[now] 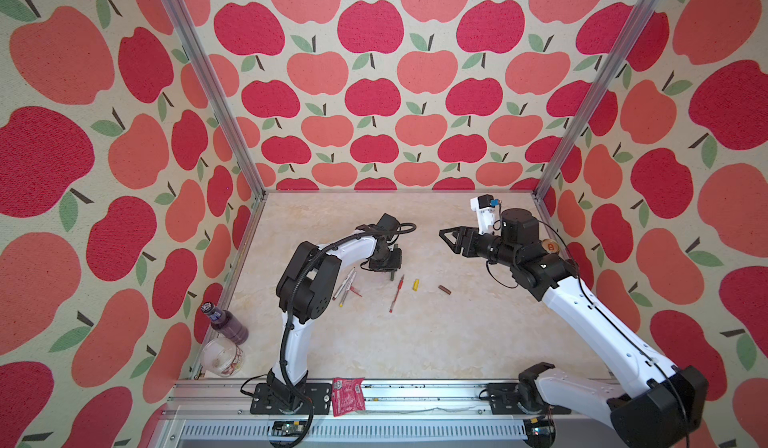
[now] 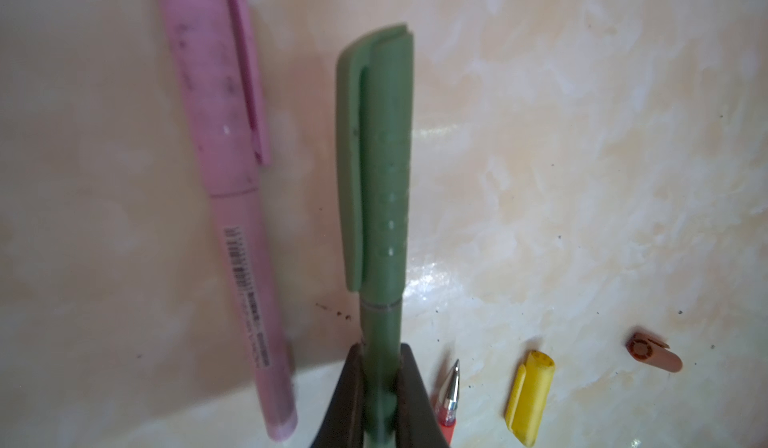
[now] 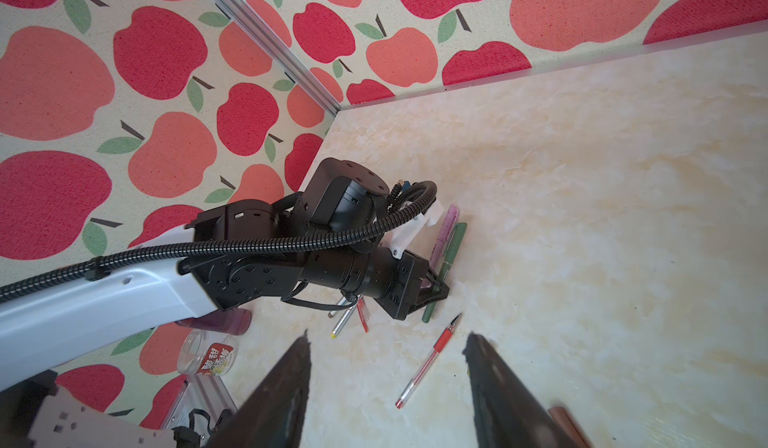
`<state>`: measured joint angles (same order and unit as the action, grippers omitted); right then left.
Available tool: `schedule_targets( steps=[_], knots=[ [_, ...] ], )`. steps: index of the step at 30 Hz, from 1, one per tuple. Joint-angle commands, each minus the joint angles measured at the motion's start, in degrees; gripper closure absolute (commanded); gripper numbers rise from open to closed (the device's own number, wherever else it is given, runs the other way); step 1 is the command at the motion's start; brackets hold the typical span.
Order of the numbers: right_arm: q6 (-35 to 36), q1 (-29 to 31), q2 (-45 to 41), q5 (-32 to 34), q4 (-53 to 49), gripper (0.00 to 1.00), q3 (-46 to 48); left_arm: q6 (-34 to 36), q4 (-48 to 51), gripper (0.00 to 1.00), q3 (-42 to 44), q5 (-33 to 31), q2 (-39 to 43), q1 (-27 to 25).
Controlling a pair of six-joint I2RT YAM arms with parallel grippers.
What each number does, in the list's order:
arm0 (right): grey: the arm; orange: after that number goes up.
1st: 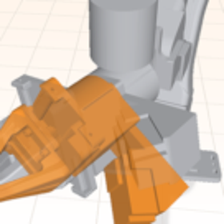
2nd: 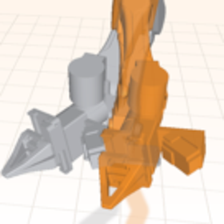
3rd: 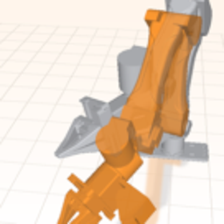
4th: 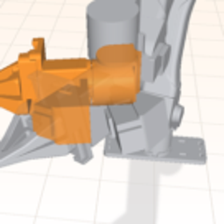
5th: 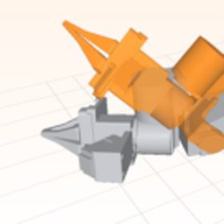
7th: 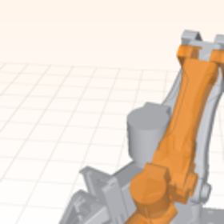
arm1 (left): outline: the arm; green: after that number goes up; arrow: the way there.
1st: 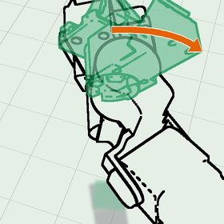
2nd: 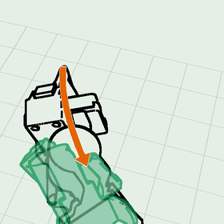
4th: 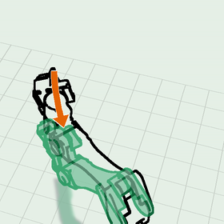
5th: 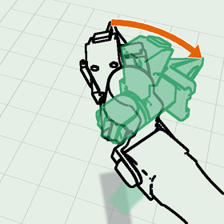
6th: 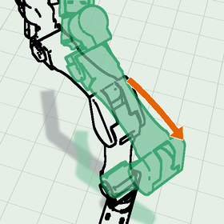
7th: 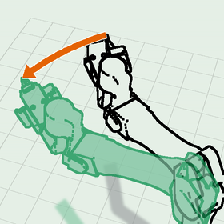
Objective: Insert the pens into the pen caps
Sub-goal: 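Lower the capped green pen onto the table with the left gripper and release it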
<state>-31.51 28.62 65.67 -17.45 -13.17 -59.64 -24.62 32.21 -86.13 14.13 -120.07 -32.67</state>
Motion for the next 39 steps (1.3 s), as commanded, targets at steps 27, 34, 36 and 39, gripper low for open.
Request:
schedule_targets(
  steps=[27,34,36,39],
  knots=[
    [0.1,-0.9,-1.3,-1.5,0.4,0.38,1.0,-0.3,0.3,0.73,-3.0,-0.5,-2.2,-0.3],
    [-0.3,-0.9,-2.3,-1.6,0.7,0.38,1.4,-0.6,0.1,0.77,-5.3,-0.3,-4.5,-0.3],
    [-0.1,-0.9,-2.7,-1.4,0.5,0.38,1.5,-0.7,0.1,0.78,-5.6,-0.3,-4.8,-0.3],
    [0.2,-0.9,-3.1,-1.2,0.1,0.38,1.5,-0.8,-0.2,0.82,-6.0,-0.5,-5.0,-0.3]
  ],
)
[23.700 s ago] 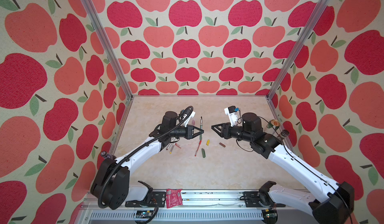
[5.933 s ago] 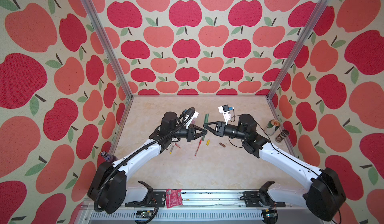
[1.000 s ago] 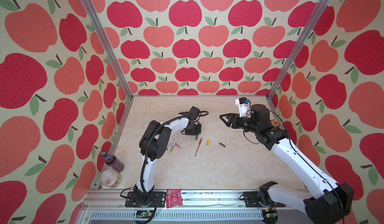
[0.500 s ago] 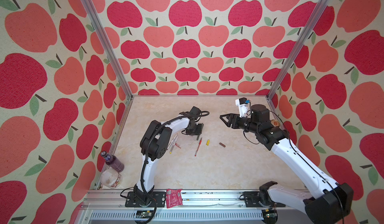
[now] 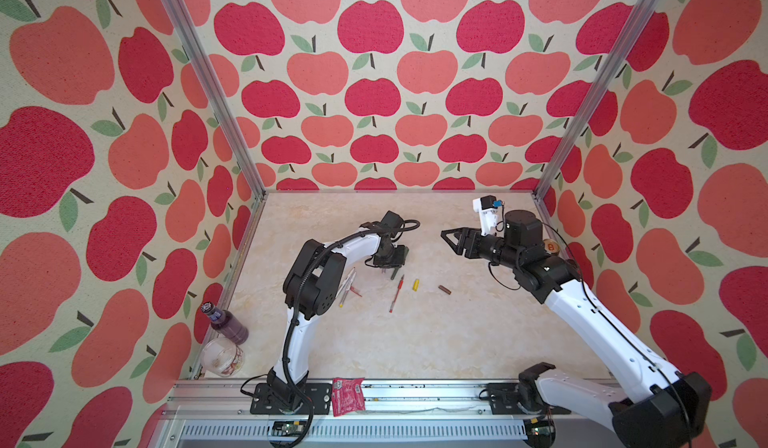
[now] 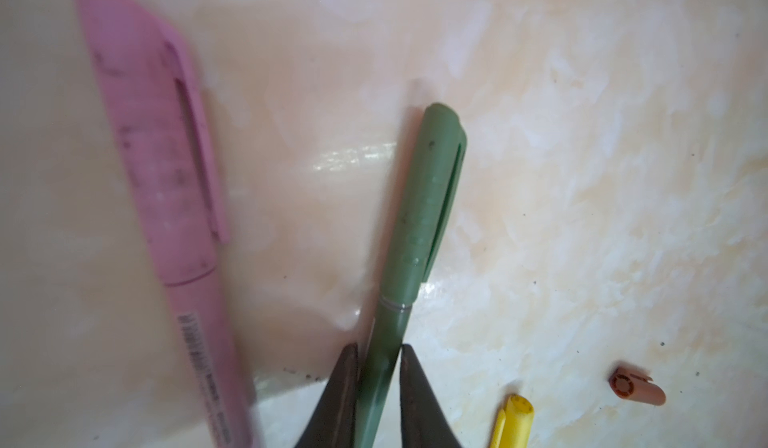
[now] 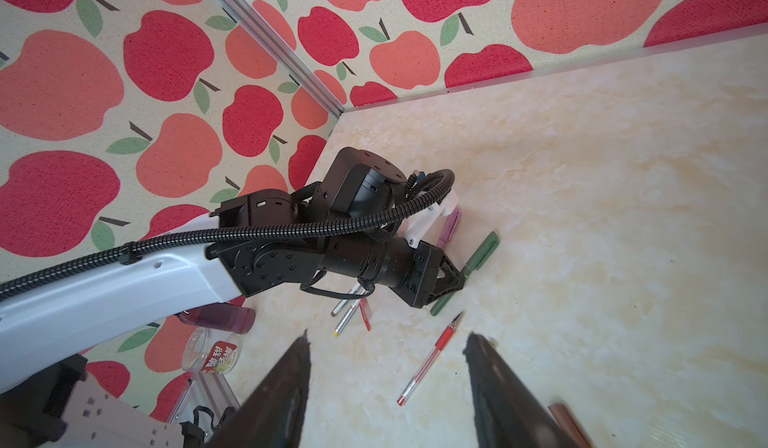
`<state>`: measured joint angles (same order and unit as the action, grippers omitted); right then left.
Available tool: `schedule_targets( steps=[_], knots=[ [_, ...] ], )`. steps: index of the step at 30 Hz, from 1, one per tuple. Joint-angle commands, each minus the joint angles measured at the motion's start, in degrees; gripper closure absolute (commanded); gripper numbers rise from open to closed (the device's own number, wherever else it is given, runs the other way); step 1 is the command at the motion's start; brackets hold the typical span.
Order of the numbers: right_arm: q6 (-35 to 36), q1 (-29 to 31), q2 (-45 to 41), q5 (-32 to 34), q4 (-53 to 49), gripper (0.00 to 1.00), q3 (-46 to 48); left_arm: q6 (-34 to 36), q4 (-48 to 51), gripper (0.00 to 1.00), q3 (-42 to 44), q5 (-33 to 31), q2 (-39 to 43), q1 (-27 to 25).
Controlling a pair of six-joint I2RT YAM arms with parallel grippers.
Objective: Insert the pens into the pen caps
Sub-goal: 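Lower the capped green pen onto the table with the left gripper and release it, then move the left gripper to the white marker and grasp it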
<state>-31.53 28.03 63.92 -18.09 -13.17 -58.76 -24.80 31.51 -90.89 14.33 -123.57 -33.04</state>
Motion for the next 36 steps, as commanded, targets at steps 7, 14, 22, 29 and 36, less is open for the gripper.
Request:
schedule_targets(
  steps=[7,14,22,29,36],
  knots=[
    [0.5,-0.3,-2.0,-0.4,-0.1,0.37,1.2,-0.7,0.8,0.84,-3.0,-1.2,-2.4,0.3],
    [0.7,-0.4,-2.7,-0.3,-0.3,0.37,1.5,-1.4,0.3,0.83,-3.9,-1.5,-3.2,1.2],
    [1.0,-0.4,-3.4,0.0,-0.9,0.37,1.7,-0.6,-4.6,0.69,-0.7,0.9,0.7,0.7],
    [0.3,-0.4,-3.4,-0.6,-0.1,0.36,2.6,0.9,-9.6,0.63,4.1,2.2,10.1,-0.3],
    [1.2,-0.4,-3.3,-0.4,-2.4,0.36,2.9,2.1,-9.0,0.56,13.8,-3.4,26.6,-0.6]
  ],
)
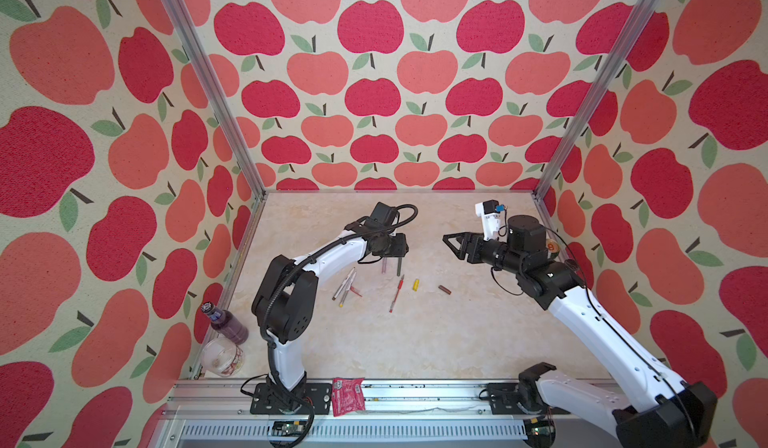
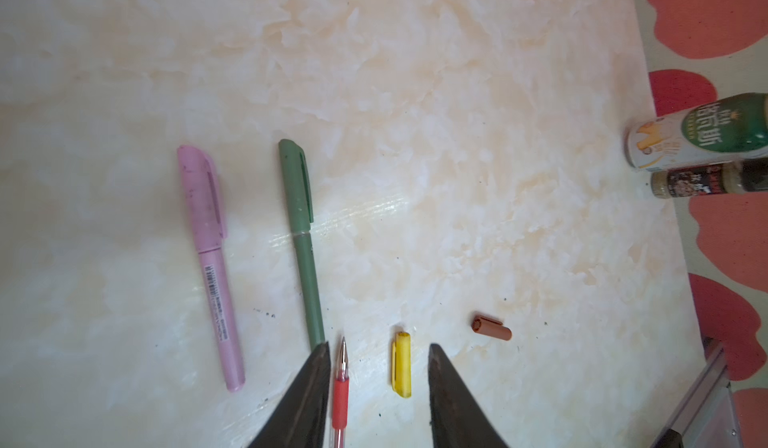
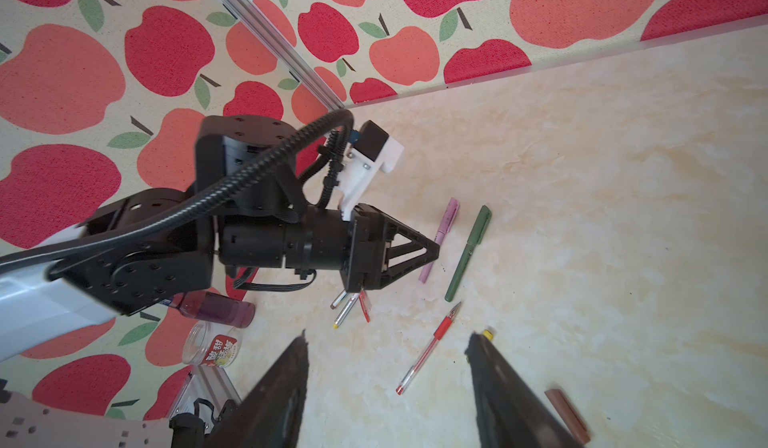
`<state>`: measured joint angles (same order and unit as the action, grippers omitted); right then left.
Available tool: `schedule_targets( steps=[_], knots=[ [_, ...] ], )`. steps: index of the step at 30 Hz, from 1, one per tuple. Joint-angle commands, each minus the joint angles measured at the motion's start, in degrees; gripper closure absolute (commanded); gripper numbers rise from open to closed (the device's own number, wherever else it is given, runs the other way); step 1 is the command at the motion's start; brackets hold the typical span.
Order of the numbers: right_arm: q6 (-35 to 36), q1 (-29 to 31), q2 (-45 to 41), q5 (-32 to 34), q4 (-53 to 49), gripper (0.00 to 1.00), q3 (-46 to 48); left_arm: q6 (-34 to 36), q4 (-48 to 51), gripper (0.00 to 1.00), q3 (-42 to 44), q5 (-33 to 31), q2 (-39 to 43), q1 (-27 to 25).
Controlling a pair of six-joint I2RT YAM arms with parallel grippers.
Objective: Insert the pens into the pen caps
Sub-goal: 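Move the left gripper to the white marker and grasp it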
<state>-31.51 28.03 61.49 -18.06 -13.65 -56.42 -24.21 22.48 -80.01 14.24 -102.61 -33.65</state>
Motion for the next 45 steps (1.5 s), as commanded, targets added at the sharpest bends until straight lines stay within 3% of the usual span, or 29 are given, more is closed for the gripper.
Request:
schedule_targets(
  steps=[1,6,14,29,38,45],
  knots=[
    [1.7,-0.4,-0.7,0.0,-2.7,0.36,0.4,1.5,1.2,0.54,4.5,-5.2,8.3,0.0],
    [5.3,0.5,1.6,2.1,-9.1,0.36,-0.6,0.6,10.7,0.48,11.0,-11.5,17.4,1.3],
    [7.3,6.0,9.0,3.7,-12.6,0.36,-1.7,-2.2,16.7,0.48,21.6,-7.6,20.7,8.6],
    [6.0,9.5,10.9,4.2,-10.0,0.36,-0.8,1.5,16.8,0.58,21.2,-10.9,6.4,16.0],
    [6.8,9.4,9.6,4.7,-10.0,0.35,0.6,2.8,15.1,0.64,21.3,-12.3,1.2,16.8],
    [7.0,8.9,9.6,5.1,-9.8,0.35,1.3,2.9,14.9,0.84,20.4,-12.0,-0.8,16.8]
  ],
)
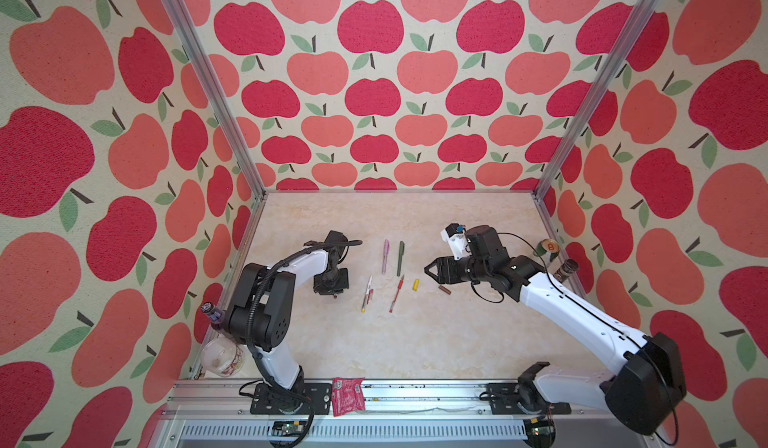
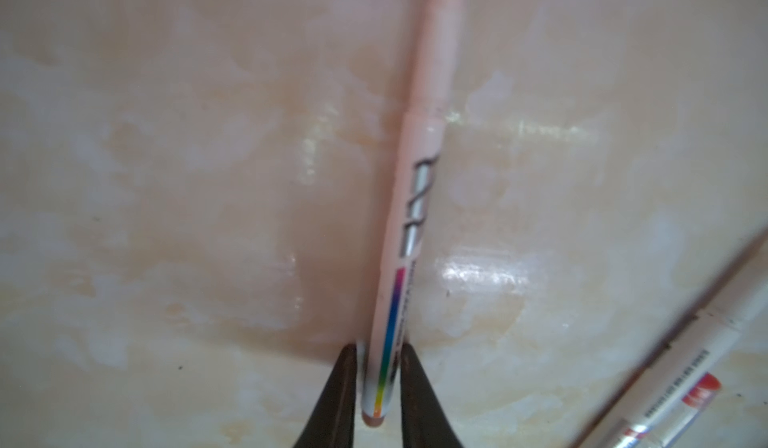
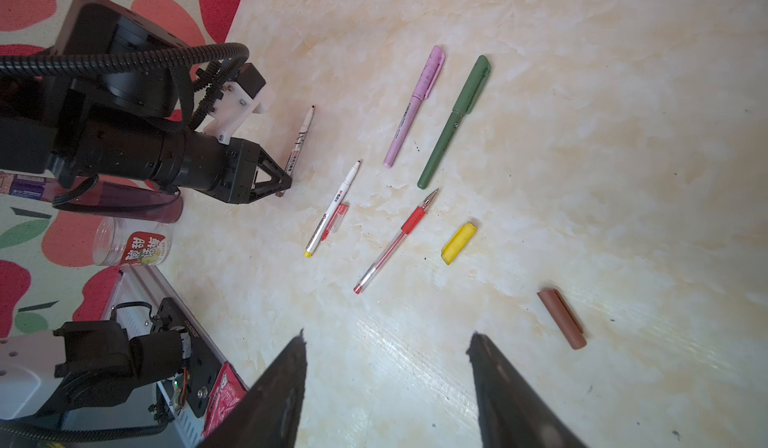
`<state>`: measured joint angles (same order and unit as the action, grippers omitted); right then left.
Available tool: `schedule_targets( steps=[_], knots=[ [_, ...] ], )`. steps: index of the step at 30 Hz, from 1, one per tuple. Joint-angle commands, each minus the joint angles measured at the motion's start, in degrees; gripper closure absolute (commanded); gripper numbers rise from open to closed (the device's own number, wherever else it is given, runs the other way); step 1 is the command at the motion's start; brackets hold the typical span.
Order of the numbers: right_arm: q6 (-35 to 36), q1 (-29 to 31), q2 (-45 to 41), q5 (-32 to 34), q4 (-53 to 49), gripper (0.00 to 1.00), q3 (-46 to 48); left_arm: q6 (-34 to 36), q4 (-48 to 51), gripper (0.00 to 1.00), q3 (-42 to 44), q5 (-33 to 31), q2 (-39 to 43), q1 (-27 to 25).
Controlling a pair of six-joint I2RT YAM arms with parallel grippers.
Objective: Insert the pens into the pen caps
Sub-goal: 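Move the left gripper to the white marker and grasp it, then lift the white marker upright with the left gripper while the right gripper approaches it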
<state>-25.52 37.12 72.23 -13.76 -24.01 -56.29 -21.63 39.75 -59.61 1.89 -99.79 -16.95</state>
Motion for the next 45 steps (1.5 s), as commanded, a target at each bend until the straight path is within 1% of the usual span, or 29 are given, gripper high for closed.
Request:
schedule_targets(
  steps=[1,3,8,11,14,17,20,22,24,26,28,29,31,34,36,38,40,45],
  knots=[
    [0.9,-0.3,-1.2,0.8,0.6,0.35,1.5,0.4,-2.6,0.86,-0.1,0.4,-3.9,0.1],
    [0.6,-0.6,-1.5,0.8,0.7,0.35,2.3,0.4,-2.7,0.89,-0.5,0.7,-4.3,0.0],
    [0.5,-2.3,-1.5,2.0,-1.6,0.34,3.1,0.3,-3.2,0.91,-1.0,0.9,-5.5,0.1],
    [1.1,-3.3,-0.4,4.6,-5.2,0.34,2.0,0.2,-3.7,0.99,-0.8,1.2,-5.6,0.1],
    [2.3,-3.5,1.5,7.6,-8.3,0.34,0.4,0.2,-4.0,1.00,-0.5,2.2,-4.6,0.1],
    [3.5,-3.5,4.3,10.2,-10.7,0.34,-1.1,0.3,-4.1,1.00,-0.2,3.8,-2.1,0.0],
    [4.8,-3.5,7.6,12.8,-12.6,0.34,-2.7,1.7,-4.7,1.00,0.3,7.1,3.0,-0.2],
    [5.8,-3.4,10.0,14.2,-13.9,0.34,-3.7,3.6,-4.9,1.00,0.4,10.0,7.0,-0.6],
    [6.1,-3.2,11.8,15.0,-14.9,0.35,-4.8,5.4,-6.0,1.00,0.6,14.3,11.0,-1.0],
    [6.0,-2.2,12.2,13.3,-13.9,0.35,-5.6,6.9,-8.9,1.00,1.7,20.1,15.5,-1.5],
    [5.0,-0.7,10.2,8.8,-9.4,0.34,-5.3,8.1,-13.7,1.00,3.5,28.0,20.0,-2.0],
    [3.9,-0.4,8.9,6.3,-6.7,0.33,-4.9,7.9,-15.9,1.00,4.3,30.4,21.7,-2.3],
    [-0.1,-0.4,5.3,0.8,0.3,0.32,-3.5,6.6,-21.2,1.00,6.3,35.4,24.5,-3.2],
    [-7.0,-0.5,0.9,-4.4,11.8,0.30,-1.3,3.6,-27.5,1.00,7.8,42.4,25.6,-4.3],
    [-10.4,-0.5,0.3,-6.2,16.7,0.29,-1.2,2.4,-30.6,1.00,8.2,44.9,25.6,-5.8],
    [-12.4,-0.2,1.3,-8.3,19.2,0.28,-2.3,1.2,-33.5,1.00,8.7,45.2,25.6,-8.1],
    [-12.6,0.7,3.1,-9.2,19.5,0.28,-4.0,-0.3,-36.3,1.00,9.0,45.2,25.1,-9.9],
    [-12.2,2.7,5.7,-8.3,18.8,0.28,-5.6,-4.6,-43.2,1.00,10.8,44.6,23.8,-12.1]
  ],
)
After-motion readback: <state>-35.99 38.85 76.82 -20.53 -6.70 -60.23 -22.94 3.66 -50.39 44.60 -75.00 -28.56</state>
